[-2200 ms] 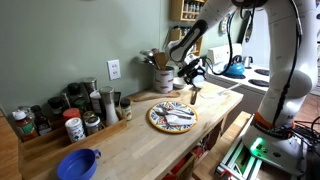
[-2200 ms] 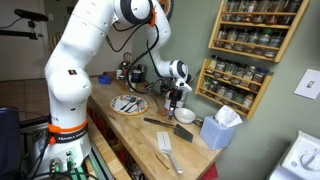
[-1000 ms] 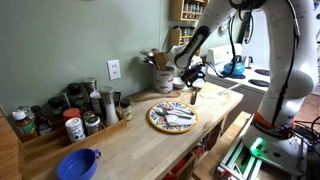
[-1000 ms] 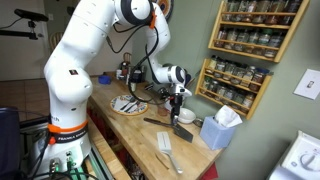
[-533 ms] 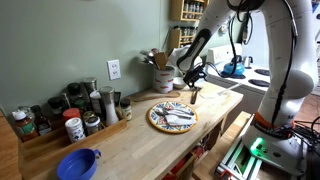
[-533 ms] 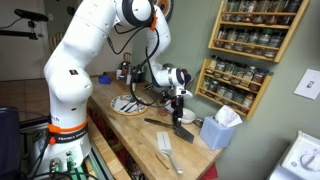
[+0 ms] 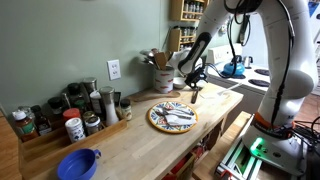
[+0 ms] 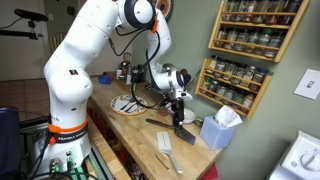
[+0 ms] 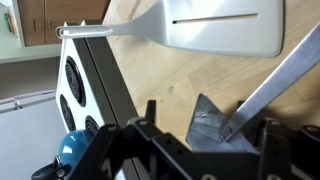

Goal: Flip the spatula over on the table

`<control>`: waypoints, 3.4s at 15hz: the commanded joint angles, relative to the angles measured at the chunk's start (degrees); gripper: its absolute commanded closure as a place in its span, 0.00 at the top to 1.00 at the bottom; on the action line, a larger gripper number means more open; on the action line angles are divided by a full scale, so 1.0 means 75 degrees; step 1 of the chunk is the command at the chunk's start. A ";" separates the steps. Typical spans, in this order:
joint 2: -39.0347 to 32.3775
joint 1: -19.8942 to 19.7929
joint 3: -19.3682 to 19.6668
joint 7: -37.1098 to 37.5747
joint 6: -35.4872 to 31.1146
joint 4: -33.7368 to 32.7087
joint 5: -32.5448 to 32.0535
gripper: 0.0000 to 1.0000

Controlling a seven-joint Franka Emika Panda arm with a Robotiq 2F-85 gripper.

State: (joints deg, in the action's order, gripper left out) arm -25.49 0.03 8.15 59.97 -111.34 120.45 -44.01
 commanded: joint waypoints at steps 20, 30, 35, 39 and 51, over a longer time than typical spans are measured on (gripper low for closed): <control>0.0033 -0.0237 0.0027 -0.0090 -0.0280 0.0024 0.0049 0.78; -0.0302 -0.0653 0.0183 -0.0265 -0.0418 -0.0097 0.0377 0.78; -0.0390 -0.0690 0.0248 -0.0364 -0.0428 -0.0149 0.0596 0.29; -0.0333 -0.0627 0.0256 -0.0389 -0.0370 -0.0148 0.0619 0.01; 0.1229 -0.0485 0.0086 -0.0325 -0.1785 0.1419 0.0336 0.01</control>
State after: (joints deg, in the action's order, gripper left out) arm -23.55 -3.50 8.77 58.12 -117.37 122.61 -40.69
